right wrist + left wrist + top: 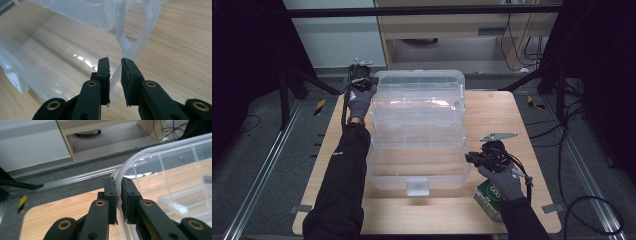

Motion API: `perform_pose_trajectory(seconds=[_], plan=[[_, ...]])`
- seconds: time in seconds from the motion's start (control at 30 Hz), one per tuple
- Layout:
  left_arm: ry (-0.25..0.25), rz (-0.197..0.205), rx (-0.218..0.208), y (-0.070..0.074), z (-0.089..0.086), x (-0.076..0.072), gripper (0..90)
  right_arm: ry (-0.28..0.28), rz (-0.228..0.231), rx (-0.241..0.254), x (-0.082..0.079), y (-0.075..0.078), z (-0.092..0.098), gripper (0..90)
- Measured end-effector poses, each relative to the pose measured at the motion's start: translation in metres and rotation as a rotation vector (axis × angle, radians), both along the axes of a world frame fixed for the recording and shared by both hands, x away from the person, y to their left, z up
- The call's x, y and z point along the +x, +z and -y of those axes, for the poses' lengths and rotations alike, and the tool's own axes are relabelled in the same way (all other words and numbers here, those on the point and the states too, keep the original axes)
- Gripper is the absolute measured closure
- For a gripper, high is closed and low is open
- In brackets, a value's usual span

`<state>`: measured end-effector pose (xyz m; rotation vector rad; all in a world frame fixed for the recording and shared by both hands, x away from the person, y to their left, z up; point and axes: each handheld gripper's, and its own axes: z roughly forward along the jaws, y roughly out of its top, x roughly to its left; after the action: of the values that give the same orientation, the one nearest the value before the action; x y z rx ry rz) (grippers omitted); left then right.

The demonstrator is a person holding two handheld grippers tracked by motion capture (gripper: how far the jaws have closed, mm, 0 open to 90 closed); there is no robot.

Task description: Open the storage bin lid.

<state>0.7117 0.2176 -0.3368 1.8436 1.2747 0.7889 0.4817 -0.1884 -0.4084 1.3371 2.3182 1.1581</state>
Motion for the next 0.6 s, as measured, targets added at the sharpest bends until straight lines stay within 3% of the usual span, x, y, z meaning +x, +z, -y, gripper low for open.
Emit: perform_pose_trajectory(seconds=[0.13,0.3,0.6], plan=[[0.006,-0.01,-0.026,-0.002,-0.0003,0.0031,83.4,-0.004,-0.003,-0.003,-0.0005,0.0002,-0.0004,77.6],[0.007,-0.013,0.026,0.0006,0.0045,0.0049,83.2,-0.002,-0.003,-0.004,-0.0004,0.0001,-0.0004,77.5],[-0.001,0.004,0.006,0.001,-0.0003,0.0028,75.7,-0.003,0.002,-0.006,-0.001,0.0,-0.0011,77.6]])
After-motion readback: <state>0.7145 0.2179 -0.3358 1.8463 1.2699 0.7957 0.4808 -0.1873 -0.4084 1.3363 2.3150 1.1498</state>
